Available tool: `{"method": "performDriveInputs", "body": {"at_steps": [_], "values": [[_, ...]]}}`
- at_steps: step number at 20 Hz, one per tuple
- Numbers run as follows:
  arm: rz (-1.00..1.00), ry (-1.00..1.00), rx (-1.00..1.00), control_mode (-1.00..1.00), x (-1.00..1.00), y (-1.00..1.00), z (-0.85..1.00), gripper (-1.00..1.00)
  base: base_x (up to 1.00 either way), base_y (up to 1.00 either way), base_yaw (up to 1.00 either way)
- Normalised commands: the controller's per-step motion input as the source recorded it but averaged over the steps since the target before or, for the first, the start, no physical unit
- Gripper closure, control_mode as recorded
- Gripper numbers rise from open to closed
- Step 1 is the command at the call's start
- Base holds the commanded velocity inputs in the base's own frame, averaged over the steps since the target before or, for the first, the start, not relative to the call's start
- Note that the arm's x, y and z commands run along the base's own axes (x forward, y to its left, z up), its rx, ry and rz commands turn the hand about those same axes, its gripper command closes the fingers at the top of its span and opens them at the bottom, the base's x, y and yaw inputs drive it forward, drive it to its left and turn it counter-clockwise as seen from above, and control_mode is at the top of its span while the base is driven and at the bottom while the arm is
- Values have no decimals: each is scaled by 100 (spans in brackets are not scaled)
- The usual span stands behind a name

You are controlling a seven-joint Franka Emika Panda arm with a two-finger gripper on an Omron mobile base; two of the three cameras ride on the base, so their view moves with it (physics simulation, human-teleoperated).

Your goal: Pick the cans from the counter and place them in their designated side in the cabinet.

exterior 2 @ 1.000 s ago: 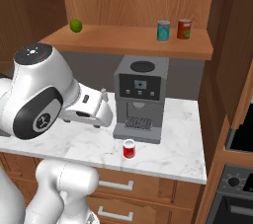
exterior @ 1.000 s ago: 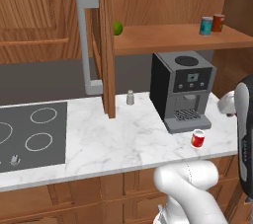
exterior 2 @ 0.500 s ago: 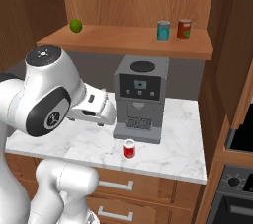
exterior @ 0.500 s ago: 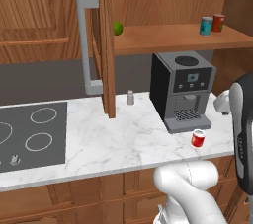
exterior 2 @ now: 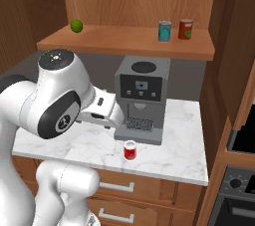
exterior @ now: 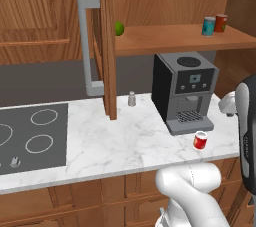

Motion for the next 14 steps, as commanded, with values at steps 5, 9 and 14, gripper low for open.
{"method": "performDriveInputs", "body": {"at_steps": [5,9,14], "values": [[0,0,1,-100,7,-7,-13,-100,0,0,0],[0,0,1,-100,6,-4,-11,-100,0,0,0],[0,0,0,-100,9,-1,-14,-100,0,0,0]]}}
